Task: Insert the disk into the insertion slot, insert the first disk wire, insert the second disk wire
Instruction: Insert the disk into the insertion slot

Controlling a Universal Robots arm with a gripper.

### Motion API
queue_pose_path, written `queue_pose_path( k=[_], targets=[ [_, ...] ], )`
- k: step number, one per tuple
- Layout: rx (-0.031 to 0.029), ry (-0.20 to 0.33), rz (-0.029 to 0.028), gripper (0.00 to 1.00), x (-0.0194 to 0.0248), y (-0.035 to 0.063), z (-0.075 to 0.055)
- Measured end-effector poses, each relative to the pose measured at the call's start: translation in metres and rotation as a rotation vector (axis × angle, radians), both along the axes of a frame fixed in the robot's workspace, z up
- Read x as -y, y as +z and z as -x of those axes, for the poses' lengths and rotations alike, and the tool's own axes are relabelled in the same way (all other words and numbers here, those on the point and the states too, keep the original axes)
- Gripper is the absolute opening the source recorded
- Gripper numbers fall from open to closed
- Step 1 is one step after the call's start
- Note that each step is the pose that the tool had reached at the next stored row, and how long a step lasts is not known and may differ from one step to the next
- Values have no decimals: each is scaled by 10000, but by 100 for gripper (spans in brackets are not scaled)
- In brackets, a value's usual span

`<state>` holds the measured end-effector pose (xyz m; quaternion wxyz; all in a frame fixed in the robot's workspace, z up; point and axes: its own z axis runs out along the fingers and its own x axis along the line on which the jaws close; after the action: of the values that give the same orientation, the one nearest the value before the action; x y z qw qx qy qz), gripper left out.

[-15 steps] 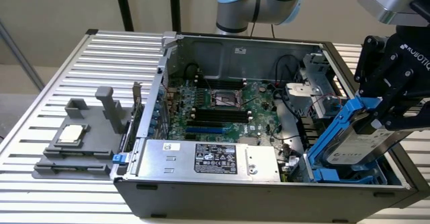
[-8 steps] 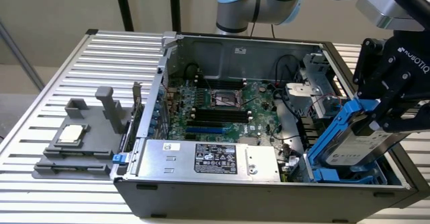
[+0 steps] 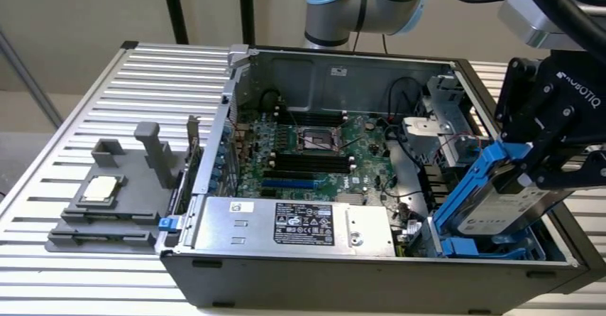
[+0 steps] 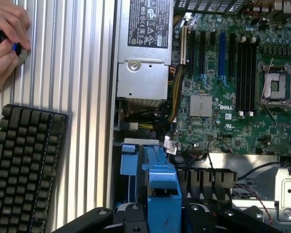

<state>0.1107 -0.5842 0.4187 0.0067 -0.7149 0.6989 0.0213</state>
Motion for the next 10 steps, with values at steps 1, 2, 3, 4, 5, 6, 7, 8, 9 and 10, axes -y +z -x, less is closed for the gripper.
queue_pose_path(
  k=[1,2,3,4,5,6,7,8,9,10],
  targets=[
    [0,4,-2,32,0,-3,0],
    [0,8,-3,32,1,-6,1],
    [0,11,-4,32,1,-9,1],
    [0,15,-6,32,2,-12,1],
    [0,17,-10,32,2,-15,1],
    [0,21,-11,32,2,-17,1],
    [0,25,-14,32,3,-21,2],
    [0,29,-15,32,3,-23,2],
    [0,33,-17,32,3,-25,2],
    [0,35,-19,32,3,-28,2]
  ],
)
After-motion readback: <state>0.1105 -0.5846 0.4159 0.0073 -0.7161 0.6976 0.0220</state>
